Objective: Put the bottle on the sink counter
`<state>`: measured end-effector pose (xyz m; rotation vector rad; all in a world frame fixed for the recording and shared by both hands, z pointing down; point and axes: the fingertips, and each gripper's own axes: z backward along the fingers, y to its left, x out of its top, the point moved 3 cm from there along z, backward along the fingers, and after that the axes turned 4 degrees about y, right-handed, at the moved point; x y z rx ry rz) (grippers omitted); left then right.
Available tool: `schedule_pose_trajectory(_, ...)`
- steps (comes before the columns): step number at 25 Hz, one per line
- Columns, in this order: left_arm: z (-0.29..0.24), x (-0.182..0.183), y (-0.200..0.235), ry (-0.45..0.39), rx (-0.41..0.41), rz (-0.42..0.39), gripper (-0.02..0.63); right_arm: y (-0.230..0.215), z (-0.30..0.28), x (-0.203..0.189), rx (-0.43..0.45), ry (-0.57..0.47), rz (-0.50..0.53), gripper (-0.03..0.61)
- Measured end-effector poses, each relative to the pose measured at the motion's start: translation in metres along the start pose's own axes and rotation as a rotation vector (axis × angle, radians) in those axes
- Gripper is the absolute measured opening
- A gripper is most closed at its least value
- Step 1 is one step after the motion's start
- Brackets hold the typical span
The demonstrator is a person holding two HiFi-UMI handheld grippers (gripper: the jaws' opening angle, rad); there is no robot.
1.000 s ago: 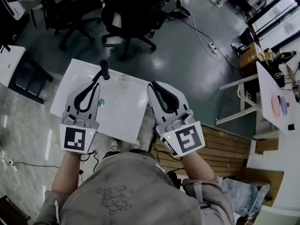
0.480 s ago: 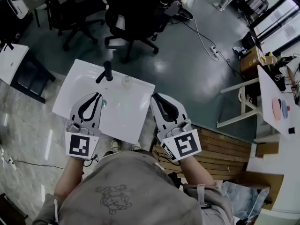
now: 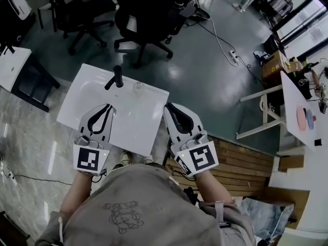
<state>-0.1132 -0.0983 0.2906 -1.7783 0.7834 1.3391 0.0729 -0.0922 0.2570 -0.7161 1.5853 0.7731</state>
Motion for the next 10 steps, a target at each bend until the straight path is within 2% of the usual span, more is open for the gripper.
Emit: schedule_pose_trajectory(10, 0.0041, -0.0018, 0.0043, 0.005, 0.007, -0.001, 0.031, 0.003, -0.0027, -0.0002, 0.007, 0.008, -0.009, 0.041)
